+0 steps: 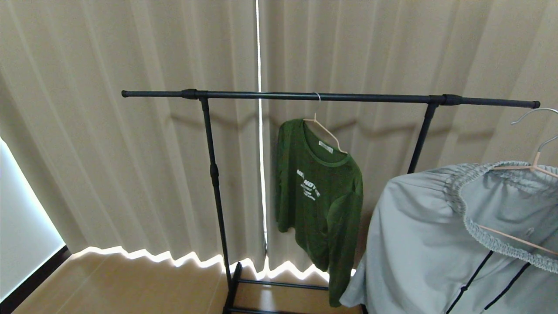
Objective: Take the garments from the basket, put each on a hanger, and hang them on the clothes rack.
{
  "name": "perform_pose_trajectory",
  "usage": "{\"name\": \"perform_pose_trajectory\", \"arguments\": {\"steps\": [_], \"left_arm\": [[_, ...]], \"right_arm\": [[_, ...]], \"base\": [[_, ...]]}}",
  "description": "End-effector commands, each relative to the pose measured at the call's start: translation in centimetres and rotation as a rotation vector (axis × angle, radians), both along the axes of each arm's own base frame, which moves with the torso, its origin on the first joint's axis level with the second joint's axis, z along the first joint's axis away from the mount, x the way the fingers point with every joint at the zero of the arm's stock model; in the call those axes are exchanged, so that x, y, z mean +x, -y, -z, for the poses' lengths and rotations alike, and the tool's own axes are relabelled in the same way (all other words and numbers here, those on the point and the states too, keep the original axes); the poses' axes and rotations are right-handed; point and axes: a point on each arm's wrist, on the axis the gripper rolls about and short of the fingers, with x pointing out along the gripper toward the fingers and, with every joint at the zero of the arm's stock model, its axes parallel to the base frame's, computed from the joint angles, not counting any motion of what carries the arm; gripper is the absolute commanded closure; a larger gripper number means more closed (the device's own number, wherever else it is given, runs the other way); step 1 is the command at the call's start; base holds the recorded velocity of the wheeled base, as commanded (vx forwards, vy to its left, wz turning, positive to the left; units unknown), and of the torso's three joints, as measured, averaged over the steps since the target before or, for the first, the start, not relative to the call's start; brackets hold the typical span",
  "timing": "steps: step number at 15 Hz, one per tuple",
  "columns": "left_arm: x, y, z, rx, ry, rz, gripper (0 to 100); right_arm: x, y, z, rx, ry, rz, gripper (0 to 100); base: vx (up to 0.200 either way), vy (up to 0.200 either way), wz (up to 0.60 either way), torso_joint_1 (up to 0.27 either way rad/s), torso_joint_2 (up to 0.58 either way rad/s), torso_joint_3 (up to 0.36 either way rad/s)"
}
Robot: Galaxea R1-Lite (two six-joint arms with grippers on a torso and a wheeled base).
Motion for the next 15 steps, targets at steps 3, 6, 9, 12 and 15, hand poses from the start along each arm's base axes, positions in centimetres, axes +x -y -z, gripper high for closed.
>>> {"name": "perform_pose_trajectory", "arguments": {"steps": [3, 6, 9, 12, 15], "left_arm": [[0.0, 0.0, 0.0, -0.006, -0.006, 0.000, 0], [0.0, 0.0, 0.1, -0.003, -0.007, 0.000, 0], [0.0, 0.0, 0.1, 0.002, -0.006, 0.000, 0], [0.0, 0.0, 0.1, 0.018, -0.003, 0.003, 0], [0.0, 0.0, 0.1, 0.021, -0.002, 0.014, 0]], "right_arm": [[-0.1, 0.0, -0.1, -0.001, 0.006, -0.001, 100], [0.0, 0.0, -0.1, -0.001, 0.004, -0.001, 100], [0.0, 0.0, 0.1, 0.001, -0.003, -0.003, 100], [0.0, 0.1, 0.0, -0.002, -0.002, 0.012, 100], [-0.2, 1.0, 0.0, -0.024, -0.018, 0.095, 100]], "base": [[0.067, 0.000, 0.00, 0.001, 0.00, 0.002], [0.200, 0.000, 0.00, 0.001, -0.01, 0.006], [0.200, 0.000, 0.00, 0.010, 0.00, 0.002], [0.200, 0.000, 0.00, 0.001, 0.00, 0.004], [0.200, 0.000, 0.00, 0.002, 0.00, 0.001]]}}
